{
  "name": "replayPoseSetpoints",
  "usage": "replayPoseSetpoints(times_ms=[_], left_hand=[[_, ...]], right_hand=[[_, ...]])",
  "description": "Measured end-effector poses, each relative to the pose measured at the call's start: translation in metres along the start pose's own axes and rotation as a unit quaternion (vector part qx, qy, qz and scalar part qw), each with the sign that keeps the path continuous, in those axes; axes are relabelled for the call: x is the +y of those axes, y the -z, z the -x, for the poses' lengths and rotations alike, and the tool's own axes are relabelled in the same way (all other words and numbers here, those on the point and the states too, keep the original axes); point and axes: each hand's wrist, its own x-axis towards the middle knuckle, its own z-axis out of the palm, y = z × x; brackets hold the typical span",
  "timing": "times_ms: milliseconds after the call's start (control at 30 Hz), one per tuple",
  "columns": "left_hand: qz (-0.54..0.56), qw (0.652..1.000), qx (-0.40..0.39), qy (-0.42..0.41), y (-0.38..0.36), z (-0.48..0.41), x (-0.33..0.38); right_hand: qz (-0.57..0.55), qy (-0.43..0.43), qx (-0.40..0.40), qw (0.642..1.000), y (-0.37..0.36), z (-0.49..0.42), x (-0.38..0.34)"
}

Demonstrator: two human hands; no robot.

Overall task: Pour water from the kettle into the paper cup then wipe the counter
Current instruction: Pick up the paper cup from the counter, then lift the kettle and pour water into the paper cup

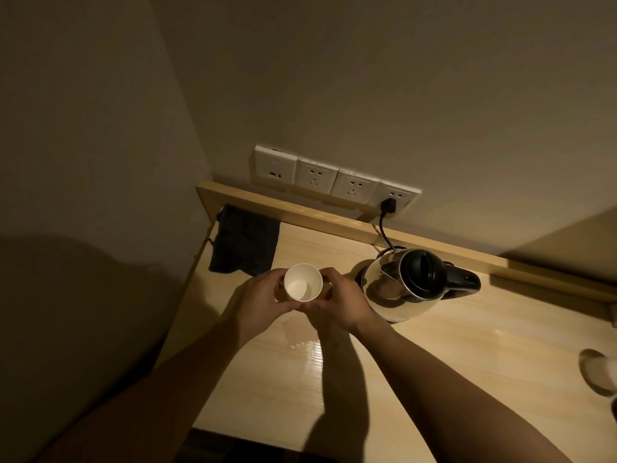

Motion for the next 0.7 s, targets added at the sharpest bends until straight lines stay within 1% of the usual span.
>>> replayPoseSetpoints(times_ms=[100,200,267,333,400,467,567,633,700], left_hand=[[-0.011,1.000,-0.012,0.005,0.004,0.004,-0.005],[0.001,0.999,-0.004,0.045,0.014,0.014,-0.010],[0.022,0.998,0.012,0.060,0.020,0.024,-0.011],[0.047,0.997,0.033,0.050,0.021,0.039,-0.003],[0.064,0.996,0.048,0.031,0.015,0.053,0.014],[0.090,0.995,0.041,0.021,0.002,0.062,0.036],[0.131,0.991,0.021,0.017,-0.026,0.065,0.074],[0.153,0.988,0.030,0.018,-0.049,0.061,0.098],[0.160,0.986,0.043,0.028,-0.072,0.055,0.120]], right_hand=[[0.006,-0.008,-0.004,1.000,0.003,0.008,0.003],[-0.001,-0.019,-0.004,1.000,0.009,0.030,0.007],[-0.001,-0.006,-0.012,1.000,0.018,0.052,0.009],[0.001,0.022,-0.010,1.000,0.031,0.076,0.012],[-0.001,0.052,0.009,0.999,0.052,0.099,0.014],[0.004,0.069,0.034,0.997,0.083,0.118,0.017],[0.063,0.095,0.101,0.988,0.138,0.132,0.032],[0.103,0.110,0.142,0.978,0.175,0.128,0.050],[0.130,0.111,0.148,0.974,0.206,0.117,0.068]])
